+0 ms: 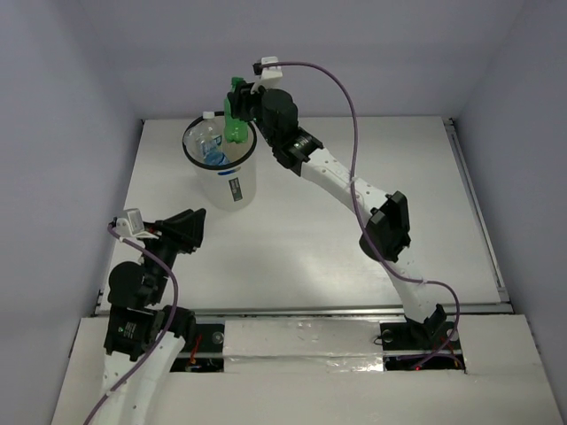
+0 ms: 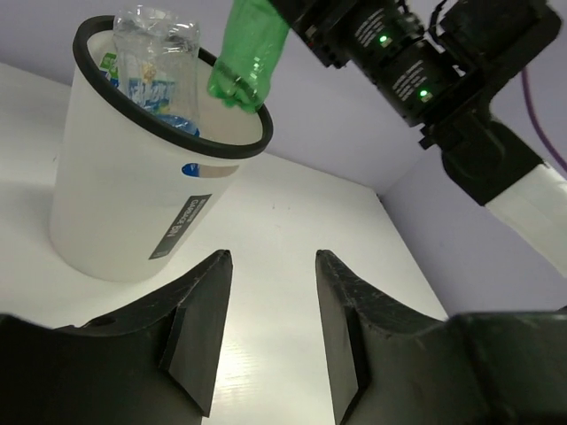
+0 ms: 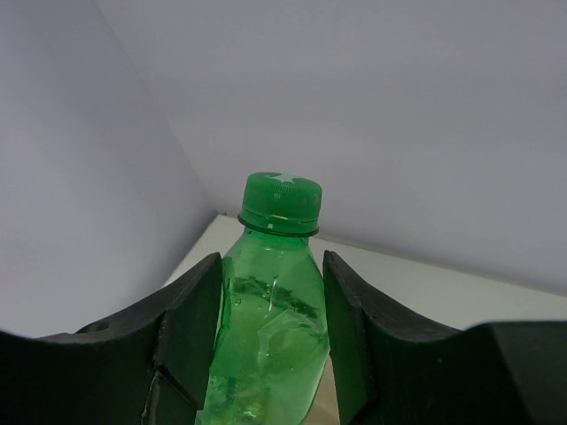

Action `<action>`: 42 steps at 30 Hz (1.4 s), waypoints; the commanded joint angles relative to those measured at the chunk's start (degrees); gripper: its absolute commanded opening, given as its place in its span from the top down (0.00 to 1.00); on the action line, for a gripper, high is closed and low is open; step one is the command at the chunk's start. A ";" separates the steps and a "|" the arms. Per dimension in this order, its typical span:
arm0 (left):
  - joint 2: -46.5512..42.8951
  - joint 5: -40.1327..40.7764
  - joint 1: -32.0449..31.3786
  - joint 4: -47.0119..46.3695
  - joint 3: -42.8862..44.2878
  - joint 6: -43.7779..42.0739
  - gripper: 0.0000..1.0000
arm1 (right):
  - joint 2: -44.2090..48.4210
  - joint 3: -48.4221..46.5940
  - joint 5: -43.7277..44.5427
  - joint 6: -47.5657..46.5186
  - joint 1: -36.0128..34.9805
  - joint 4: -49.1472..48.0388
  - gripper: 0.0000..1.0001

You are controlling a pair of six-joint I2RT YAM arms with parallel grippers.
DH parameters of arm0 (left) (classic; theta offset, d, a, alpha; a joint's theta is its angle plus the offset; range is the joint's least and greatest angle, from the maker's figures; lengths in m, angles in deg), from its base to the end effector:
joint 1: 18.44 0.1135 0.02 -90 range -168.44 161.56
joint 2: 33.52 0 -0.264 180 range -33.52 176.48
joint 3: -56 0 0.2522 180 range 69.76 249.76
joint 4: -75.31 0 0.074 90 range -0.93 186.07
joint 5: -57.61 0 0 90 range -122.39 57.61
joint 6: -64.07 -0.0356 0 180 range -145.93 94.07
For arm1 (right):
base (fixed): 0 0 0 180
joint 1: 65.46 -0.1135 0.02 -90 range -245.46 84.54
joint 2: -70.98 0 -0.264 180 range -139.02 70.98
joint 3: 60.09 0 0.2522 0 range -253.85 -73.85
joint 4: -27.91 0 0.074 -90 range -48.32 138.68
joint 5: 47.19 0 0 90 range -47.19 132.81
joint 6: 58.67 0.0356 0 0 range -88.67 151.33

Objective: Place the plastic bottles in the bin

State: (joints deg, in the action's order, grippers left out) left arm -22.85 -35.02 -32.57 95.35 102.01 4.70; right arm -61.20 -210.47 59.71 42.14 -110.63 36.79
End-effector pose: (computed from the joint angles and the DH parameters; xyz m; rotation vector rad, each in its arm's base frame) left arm 0.0694 -0.0192 0.3372 -0.1519 1.3277 -0.6948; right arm 0.3905 0.3781 0.4054 -0.1822 1.4306 0.5987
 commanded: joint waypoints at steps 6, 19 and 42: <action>-4.52 -0.80 0.33 -0.13 -1.66 1.62 0.56 | 0.78 3.72 -7.41 -9.04 -0.44 -4.08 0.46; -4.35 1.23 0.33 0.92 -1.14 2.15 0.08 | 7.98 13.83 -7.76 -11.25 -1.59 -7.86 0.11; -1.45 2.02 0.33 -0.30 4.05 -0.04 0.01 | 70.35 72.42 10.06 7.36 -1.59 -28.69 0.92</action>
State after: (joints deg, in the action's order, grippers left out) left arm -25.16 -33.16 -32.52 98.83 102.60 6.15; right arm -1.18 -145.51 60.11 43.41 -111.74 15.35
